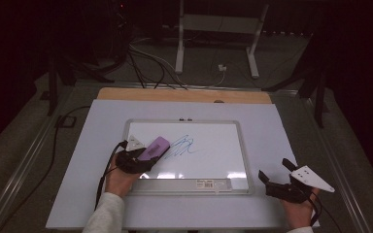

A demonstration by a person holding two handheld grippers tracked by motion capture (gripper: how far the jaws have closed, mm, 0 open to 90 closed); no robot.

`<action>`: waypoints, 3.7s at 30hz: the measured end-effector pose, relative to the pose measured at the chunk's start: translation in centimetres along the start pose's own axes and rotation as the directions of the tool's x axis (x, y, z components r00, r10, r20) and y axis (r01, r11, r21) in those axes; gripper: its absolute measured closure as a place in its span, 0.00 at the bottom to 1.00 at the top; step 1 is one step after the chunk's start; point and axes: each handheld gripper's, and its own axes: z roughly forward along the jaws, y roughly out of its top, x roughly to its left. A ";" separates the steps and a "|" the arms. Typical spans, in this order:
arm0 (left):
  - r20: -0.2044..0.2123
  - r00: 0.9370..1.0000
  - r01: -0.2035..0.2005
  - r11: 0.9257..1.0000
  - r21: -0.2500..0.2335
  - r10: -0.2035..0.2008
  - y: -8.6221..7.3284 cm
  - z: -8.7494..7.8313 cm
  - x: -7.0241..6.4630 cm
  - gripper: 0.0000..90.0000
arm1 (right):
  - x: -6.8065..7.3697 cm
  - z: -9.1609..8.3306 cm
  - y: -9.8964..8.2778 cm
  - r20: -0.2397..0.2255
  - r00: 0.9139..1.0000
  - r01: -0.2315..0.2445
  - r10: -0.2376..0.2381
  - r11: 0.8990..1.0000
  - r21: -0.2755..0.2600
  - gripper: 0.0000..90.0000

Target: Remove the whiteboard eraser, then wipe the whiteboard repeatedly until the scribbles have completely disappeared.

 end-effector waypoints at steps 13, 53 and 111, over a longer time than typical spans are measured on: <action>-0.008 1.000 -0.007 0.999 0.036 0.007 -0.1 1.5 -0.6 0.45 | 0.0 0.0 0.0 0.000 1.000 0.000 0.000 1.000 -0.001 0.01; -0.065 0.998 -0.008 0.998 0.057 0.011 2.0 3.1 -2.5 0.46 | 0.1 -0.1 0.0 -0.003 1.000 0.007 -0.007 1.000 0.000 0.01; -0.214 0.976 -0.006 0.997 0.075 0.022 2.4 3.3 -2.5 0.46 | -0.1 -0.1 0.0 0.003 1.000 0.001 -0.001 1.000 0.003 0.01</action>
